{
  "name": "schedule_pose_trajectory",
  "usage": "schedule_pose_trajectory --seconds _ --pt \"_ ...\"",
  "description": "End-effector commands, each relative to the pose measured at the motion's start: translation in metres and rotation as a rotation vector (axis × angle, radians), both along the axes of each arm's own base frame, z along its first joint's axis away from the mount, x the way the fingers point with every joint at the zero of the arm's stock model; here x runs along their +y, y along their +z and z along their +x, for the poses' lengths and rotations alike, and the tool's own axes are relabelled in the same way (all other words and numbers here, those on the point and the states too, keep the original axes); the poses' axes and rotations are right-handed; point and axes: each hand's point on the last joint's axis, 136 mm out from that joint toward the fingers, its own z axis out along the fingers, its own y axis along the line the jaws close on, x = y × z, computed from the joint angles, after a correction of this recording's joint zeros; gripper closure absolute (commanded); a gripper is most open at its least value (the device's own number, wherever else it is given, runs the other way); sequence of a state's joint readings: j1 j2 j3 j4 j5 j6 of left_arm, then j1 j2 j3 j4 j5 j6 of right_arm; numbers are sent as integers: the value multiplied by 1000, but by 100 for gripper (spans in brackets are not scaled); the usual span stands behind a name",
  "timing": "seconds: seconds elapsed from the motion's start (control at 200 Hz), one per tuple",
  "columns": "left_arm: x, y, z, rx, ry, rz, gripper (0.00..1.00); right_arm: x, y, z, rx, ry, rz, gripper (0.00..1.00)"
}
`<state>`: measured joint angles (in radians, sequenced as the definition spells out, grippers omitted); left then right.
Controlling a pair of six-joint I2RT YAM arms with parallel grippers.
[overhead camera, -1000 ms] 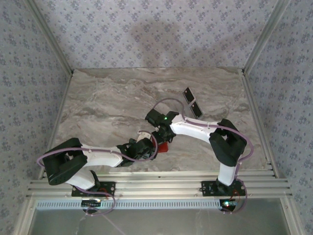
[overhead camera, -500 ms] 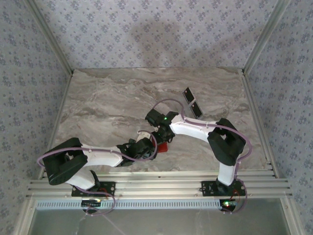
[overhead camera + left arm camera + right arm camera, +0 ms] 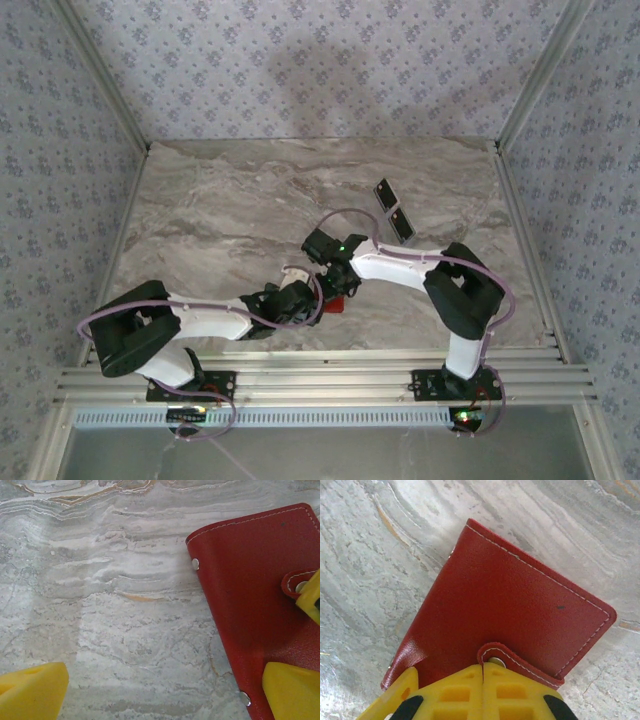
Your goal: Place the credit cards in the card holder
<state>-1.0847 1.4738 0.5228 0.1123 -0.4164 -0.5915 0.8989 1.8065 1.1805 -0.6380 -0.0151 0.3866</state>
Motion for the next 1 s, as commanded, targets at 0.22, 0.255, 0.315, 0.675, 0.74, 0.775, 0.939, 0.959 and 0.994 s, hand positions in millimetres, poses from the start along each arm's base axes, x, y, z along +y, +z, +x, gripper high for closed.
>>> schedule_pose_trajectory --seconds 0.22,0.255,0.315,0.675,0.74,0.775,0.939,0.959,0.994 --pt "12 -12 -3 22 -9 88 0 -20 -20 -9 59 -9 -73 100" --pt "12 -12 -3 21 -10 87 0 -21 -22 -7 64 -15 -70 100" --pt "12 -12 -4 23 -11 88 0 -23 -26 -5 74 -30 -62 100" --pt "9 -10 -4 22 -17 74 0 -51 -56 8 159 -158 -31 100" --pt "9 -10 -5 23 -20 72 0 -55 -62 5 178 -169 -45 100" --pt "9 -9 -5 23 -21 68 0 -57 -66 2 198 -176 -48 100" --pt "9 -8 -6 22 -24 61 0 -65 -82 -3 263 -204 -67 100" --pt "8 -7 -6 22 -26 58 0 -66 -83 -4 270 -209 -67 100" --pt "8 -6 -6 20 -28 55 0 -66 -84 -4 279 -209 -66 100"
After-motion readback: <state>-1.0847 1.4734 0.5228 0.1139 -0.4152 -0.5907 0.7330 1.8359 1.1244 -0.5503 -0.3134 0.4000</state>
